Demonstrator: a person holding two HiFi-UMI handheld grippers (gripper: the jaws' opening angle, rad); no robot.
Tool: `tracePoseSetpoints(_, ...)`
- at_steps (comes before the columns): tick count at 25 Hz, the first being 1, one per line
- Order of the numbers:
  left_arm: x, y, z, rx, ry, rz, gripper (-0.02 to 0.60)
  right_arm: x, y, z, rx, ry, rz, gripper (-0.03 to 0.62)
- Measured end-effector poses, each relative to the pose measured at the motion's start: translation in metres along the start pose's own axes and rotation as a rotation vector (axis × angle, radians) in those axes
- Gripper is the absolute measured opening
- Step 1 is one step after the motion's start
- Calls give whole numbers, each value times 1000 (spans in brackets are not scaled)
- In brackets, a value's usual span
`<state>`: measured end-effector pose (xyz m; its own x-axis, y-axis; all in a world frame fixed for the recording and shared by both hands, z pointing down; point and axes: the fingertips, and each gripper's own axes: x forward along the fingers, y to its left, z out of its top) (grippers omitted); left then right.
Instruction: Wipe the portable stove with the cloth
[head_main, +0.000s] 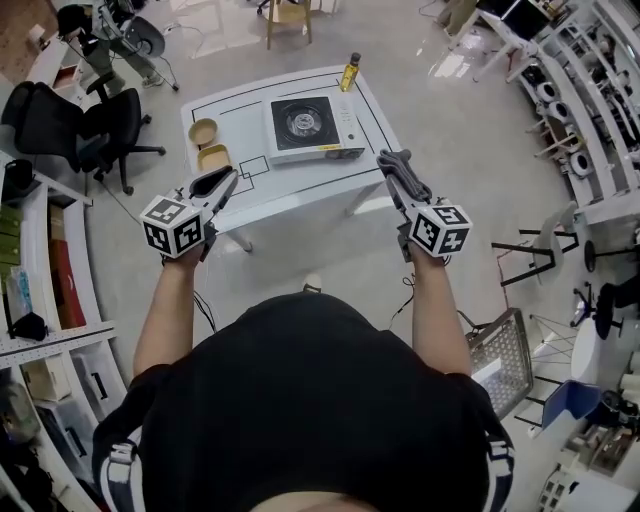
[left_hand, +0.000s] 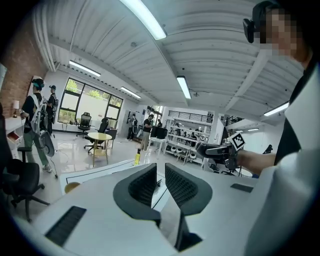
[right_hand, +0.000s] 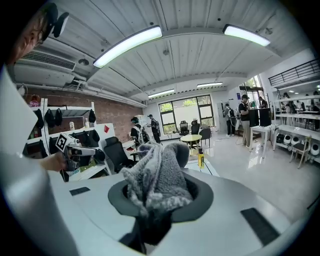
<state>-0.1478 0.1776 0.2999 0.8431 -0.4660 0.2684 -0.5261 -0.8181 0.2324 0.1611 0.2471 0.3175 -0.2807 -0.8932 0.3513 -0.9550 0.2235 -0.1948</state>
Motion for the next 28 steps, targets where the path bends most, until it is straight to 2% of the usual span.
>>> tracePoseSetpoints(17, 94, 27, 26, -24, 10, 105, 69, 82, -95, 29, 0, 31, 118, 114)
tracePoseSetpoints(28, 138, 34, 23, -46, 26, 128, 69, 111, -125, 26, 0, 68, 174, 114)
